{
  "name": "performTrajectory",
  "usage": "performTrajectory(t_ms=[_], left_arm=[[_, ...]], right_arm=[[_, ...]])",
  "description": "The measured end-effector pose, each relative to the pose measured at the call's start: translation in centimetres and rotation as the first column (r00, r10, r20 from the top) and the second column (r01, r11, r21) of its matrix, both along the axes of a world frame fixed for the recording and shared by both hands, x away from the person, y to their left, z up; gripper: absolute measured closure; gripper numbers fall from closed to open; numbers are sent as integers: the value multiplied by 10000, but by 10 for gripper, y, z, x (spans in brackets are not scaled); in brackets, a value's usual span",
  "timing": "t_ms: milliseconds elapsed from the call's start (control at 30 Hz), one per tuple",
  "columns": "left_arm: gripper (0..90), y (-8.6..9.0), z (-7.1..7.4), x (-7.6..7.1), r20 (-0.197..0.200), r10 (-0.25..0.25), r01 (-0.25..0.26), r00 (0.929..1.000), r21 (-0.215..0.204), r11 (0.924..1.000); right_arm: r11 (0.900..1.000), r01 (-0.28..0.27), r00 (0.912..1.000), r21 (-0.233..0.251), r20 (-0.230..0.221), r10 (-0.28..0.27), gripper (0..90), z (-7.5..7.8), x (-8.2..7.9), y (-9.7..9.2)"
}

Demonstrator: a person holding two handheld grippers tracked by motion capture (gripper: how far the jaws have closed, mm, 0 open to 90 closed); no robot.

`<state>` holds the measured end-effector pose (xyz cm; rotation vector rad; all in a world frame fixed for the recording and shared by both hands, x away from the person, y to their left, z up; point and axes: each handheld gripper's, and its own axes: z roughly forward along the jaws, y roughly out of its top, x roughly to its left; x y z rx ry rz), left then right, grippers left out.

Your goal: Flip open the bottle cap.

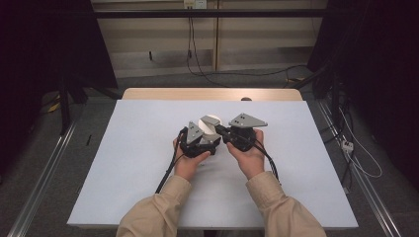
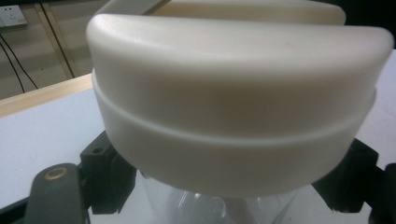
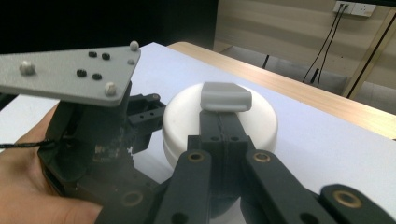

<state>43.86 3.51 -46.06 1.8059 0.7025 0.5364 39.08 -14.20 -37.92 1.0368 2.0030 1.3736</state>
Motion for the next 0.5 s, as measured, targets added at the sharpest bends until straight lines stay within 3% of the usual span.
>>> performTrajectory(t_ms=[500], left_arm=[[186,0,0,0,-10,21,-21,10000,4,10000]], right_arm=[[10000,-24,9999,-6,145,25,900,8,7,2]])
